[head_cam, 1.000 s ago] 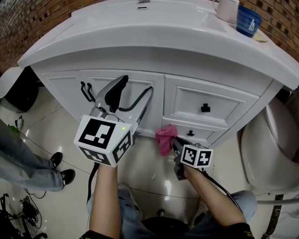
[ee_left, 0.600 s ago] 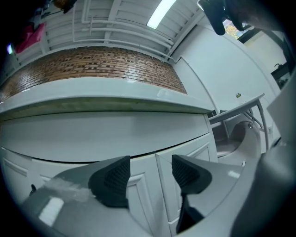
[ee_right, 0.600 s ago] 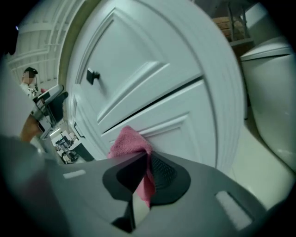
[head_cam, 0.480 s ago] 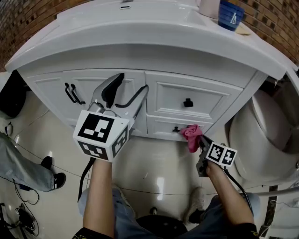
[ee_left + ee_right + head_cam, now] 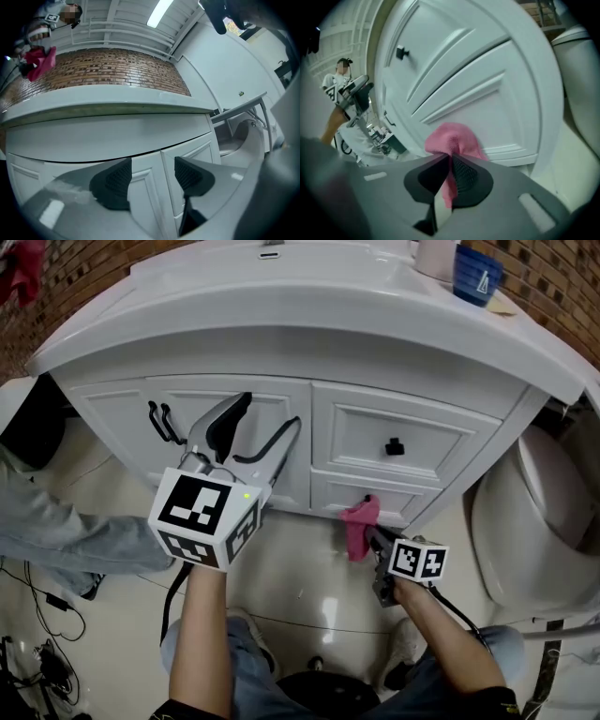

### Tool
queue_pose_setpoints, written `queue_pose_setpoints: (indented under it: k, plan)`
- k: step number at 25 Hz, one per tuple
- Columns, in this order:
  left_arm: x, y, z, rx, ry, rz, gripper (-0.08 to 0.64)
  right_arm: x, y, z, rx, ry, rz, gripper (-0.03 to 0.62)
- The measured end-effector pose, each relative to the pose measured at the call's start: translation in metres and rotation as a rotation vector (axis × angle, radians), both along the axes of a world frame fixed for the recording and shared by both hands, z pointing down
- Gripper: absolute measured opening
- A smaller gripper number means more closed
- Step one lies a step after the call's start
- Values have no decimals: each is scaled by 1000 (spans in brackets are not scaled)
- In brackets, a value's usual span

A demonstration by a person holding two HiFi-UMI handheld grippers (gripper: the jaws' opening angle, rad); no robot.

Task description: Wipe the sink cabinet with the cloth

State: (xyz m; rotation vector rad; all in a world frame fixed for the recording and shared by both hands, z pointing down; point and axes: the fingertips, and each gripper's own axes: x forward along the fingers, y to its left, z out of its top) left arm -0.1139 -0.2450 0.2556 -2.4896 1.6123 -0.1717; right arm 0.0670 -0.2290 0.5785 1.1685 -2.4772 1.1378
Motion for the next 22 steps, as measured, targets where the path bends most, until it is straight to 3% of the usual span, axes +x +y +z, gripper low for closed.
queue_pose_setpoints:
  k: [3, 8, 13, 16, 19, 22]
  plan:
    - [-15, 3, -5, 10, 9, -25, 290, -53, 3, 8, 6, -22, -90, 28]
    - [-33, 8, -11, 23, 39, -57, 290, -97, -10, 22, -32, -82, -74, 28]
    - [-39, 11, -16, 36, 39, -65, 290, -124, -16, 16, -12, -121, -87, 28]
    - [-41, 10, -14, 31, 30, -67, 290, -102, -26, 23, -21, -87, 9, 28]
    - [-39, 8, -13, 30, 30, -63, 290, -50, -39, 39, -65, -58, 163, 28]
    - [-33, 7, -11, 27, 27, -52, 290, 10, -47, 47, -60, 24, 242, 28]
